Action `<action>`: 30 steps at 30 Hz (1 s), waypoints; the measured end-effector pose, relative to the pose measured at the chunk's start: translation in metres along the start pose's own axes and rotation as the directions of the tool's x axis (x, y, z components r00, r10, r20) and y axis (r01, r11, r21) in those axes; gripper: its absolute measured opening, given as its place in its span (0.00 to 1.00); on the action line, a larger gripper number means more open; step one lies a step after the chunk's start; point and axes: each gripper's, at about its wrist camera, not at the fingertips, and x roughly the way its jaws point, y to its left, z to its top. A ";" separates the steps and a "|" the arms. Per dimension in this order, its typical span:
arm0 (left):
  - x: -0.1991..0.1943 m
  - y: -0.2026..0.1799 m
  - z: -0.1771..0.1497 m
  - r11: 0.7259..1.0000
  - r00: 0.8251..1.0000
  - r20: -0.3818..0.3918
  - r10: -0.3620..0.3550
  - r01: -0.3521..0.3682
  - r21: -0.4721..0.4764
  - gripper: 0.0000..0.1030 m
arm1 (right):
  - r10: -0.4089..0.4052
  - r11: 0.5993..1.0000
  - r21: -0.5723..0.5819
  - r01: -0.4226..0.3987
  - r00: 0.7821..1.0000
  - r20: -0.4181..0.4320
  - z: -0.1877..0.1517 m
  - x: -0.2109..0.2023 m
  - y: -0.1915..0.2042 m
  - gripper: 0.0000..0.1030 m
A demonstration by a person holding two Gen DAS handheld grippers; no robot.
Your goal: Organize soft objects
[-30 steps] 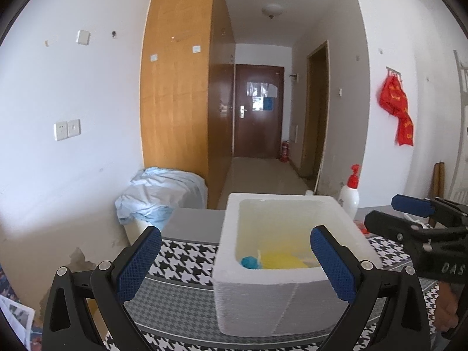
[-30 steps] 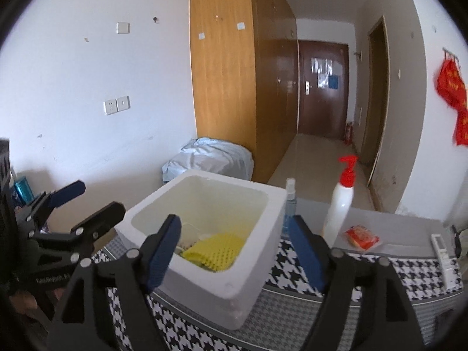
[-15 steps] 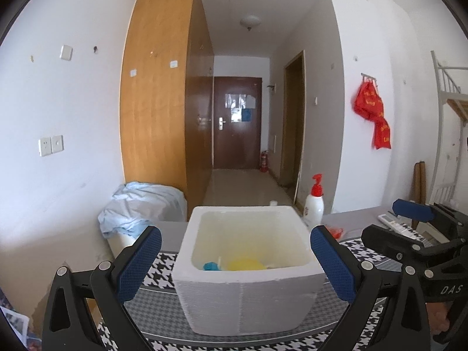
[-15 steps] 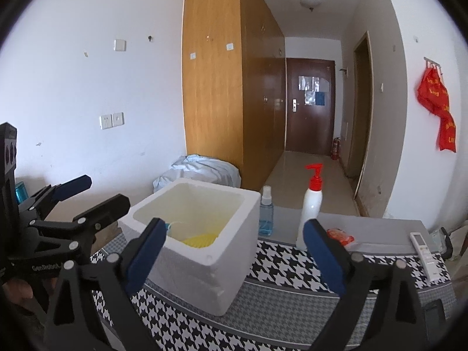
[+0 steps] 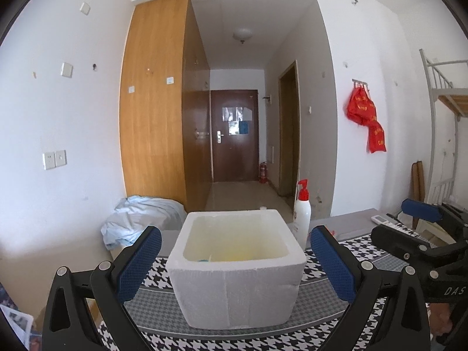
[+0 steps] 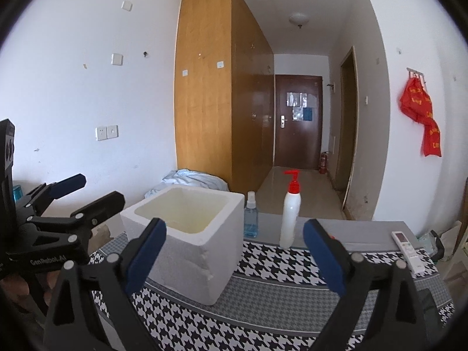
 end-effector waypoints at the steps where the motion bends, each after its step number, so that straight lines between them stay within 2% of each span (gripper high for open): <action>1: -0.001 -0.001 -0.002 1.000 1.000 -0.002 -0.001 0.001 0.000 0.99 | 0.000 1.000 0.002 0.000 1.000 -0.001 -0.001 -0.001 -0.001 0.94; 12: -0.010 -0.011 -0.023 1.000 1.000 0.016 -0.012 0.012 0.018 0.99 | -0.014 1.000 -0.003 0.014 1.000 0.012 -0.024 -0.009 -0.003 0.94; 24: -0.016 -0.018 -0.045 1.000 1.000 0.024 -0.005 0.005 -0.011 0.99 | -0.037 0.999 0.024 0.036 0.999 0.013 -0.051 -0.014 -0.014 0.94; 30: -0.015 -0.019 -0.055 1.000 1.000 0.001 -0.014 0.014 -0.023 0.99 | -0.037 0.999 0.038 0.036 0.999 0.007 -0.063 -0.022 -0.016 0.94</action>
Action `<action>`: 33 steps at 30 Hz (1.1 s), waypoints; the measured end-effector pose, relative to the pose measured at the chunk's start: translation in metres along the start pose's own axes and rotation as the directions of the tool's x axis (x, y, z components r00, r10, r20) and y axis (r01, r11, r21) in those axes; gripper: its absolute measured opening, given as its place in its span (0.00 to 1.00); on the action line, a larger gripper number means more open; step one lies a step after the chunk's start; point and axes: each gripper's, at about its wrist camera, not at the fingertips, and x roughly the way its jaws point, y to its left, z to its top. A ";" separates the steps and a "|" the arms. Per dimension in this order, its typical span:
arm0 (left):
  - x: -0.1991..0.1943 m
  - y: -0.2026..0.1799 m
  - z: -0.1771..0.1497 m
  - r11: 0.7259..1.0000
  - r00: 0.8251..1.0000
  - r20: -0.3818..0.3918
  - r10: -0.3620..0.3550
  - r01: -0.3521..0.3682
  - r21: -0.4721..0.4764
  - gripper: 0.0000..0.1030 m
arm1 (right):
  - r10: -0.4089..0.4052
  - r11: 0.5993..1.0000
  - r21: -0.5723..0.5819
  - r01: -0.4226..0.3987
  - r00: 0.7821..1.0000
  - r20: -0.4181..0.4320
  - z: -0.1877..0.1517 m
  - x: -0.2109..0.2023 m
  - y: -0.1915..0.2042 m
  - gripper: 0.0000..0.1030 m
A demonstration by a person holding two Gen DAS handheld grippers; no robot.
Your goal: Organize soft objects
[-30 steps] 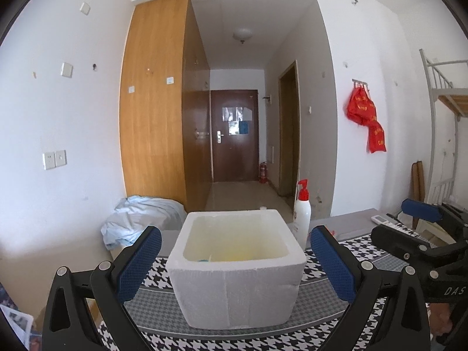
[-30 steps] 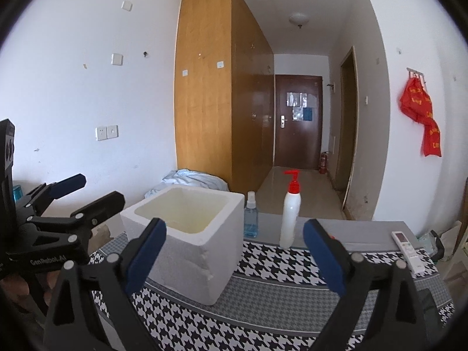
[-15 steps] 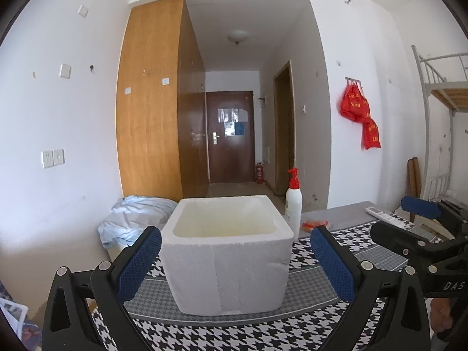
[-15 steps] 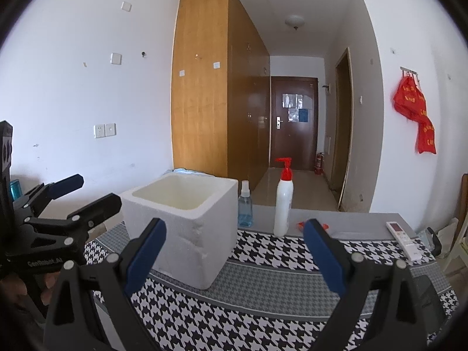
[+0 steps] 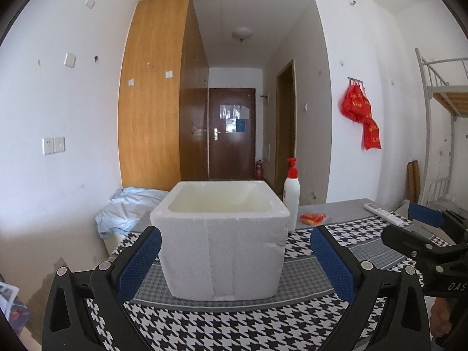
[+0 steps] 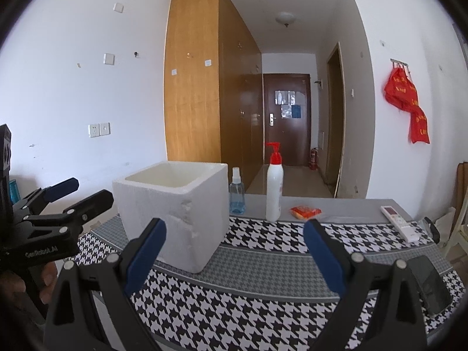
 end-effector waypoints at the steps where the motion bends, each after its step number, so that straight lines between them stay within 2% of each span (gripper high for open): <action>1: -0.001 0.001 -0.003 1.000 1.000 0.000 0.002 -0.002 -0.005 0.99 | 0.002 1.000 0.003 -0.002 1.000 0.000 -0.002 -0.001 -0.001 0.94; 7: -0.003 0.004 -0.012 1.000 1.000 -0.009 0.009 -0.009 -0.025 0.99 | 0.005 1.000 0.018 -0.005 1.000 -0.002 -0.012 -0.005 -0.003 0.94; 13: -0.012 -0.002 -0.010 1.000 1.000 0.009 0.000 0.000 -0.004 0.99 | 0.006 1.000 0.024 -0.006 1.000 0.007 -0.010 -0.010 -0.003 0.94; 33: -0.023 -0.007 -0.013 1.000 1.000 -0.009 0.011 -0.011 -0.005 0.99 | 0.032 0.999 0.009 -0.032 0.999 0.009 -0.013 -0.017 -0.001 0.94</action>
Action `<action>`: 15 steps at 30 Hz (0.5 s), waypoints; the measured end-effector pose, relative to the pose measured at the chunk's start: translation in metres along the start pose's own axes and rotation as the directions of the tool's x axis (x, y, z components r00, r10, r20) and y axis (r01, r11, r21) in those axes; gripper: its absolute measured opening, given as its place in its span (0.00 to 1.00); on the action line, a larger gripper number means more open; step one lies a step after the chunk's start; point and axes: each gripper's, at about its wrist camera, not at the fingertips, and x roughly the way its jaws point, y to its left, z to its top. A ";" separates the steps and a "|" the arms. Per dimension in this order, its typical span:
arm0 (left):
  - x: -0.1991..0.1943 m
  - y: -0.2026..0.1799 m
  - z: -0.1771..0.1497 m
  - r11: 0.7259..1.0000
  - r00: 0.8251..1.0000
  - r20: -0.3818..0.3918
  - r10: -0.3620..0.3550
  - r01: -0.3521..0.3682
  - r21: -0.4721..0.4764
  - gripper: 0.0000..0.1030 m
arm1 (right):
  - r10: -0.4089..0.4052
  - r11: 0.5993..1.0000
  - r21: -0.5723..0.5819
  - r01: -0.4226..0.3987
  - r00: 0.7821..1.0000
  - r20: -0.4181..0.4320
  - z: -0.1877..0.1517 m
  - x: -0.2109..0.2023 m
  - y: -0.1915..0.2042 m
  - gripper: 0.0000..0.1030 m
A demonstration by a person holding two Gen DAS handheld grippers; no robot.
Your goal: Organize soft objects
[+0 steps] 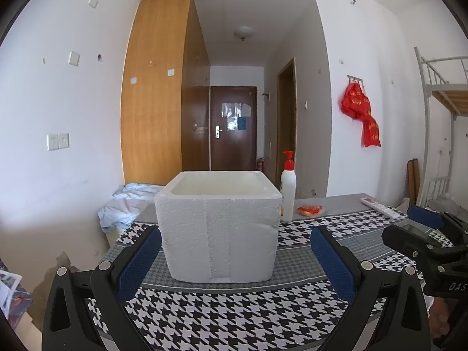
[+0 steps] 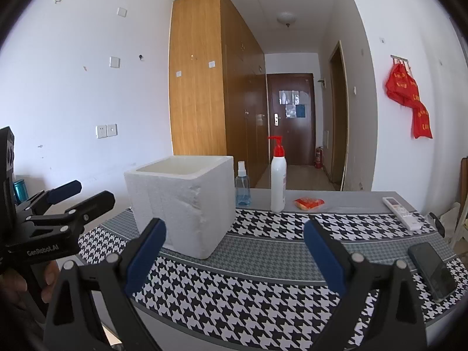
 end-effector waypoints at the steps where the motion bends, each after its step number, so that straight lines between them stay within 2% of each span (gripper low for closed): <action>1: 0.001 0.001 -0.001 1.000 1.000 -0.003 0.003 -0.003 -0.004 0.99 | 0.000 1.000 0.001 0.000 1.000 0.000 0.000 0.000 0.000 0.94; 15: 0.004 0.000 -0.001 1.000 1.000 -0.016 -0.001 0.001 0.004 0.99 | 0.005 1.000 -0.002 -0.005 1.000 -0.018 -0.001 0.005 0.000 0.95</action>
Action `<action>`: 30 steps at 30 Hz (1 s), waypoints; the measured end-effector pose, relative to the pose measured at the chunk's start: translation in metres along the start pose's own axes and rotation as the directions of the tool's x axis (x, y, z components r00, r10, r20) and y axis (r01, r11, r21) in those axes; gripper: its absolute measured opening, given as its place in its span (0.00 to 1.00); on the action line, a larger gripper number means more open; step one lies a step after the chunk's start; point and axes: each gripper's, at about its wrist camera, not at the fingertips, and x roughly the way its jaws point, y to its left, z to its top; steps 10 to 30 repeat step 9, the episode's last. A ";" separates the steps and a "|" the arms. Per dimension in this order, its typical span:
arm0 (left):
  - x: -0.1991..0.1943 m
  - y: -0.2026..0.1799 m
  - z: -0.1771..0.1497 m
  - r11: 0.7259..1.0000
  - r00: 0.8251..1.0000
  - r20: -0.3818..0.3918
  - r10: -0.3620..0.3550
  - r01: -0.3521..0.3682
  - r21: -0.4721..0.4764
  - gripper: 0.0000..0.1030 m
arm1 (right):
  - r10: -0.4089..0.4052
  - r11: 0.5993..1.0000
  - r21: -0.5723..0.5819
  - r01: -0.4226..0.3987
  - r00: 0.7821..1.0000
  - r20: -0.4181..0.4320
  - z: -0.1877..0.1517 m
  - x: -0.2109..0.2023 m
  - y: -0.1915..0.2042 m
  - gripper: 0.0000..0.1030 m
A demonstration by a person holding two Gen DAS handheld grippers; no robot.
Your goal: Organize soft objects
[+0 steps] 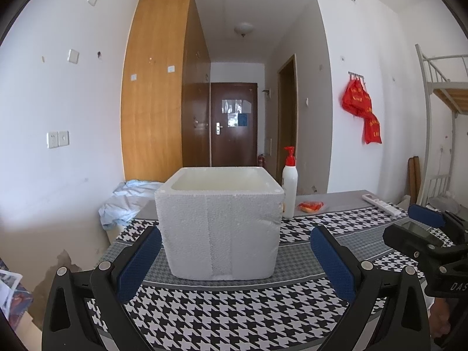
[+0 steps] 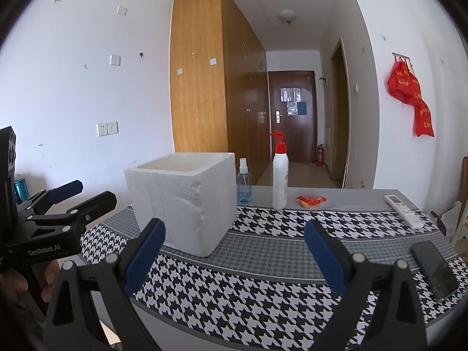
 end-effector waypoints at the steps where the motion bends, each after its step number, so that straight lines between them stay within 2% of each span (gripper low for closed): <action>1: 0.000 0.000 0.000 1.000 1.000 -0.001 0.000 0.000 0.000 0.99 | 0.000 1.000 0.000 0.000 1.000 0.002 0.000 0.000 0.000 0.95; 30: -0.001 -0.001 0.000 1.000 1.000 0.010 -0.004 0.004 0.008 0.99 | -0.001 1.000 0.005 0.001 1.000 0.005 0.000 -0.002 -0.001 0.95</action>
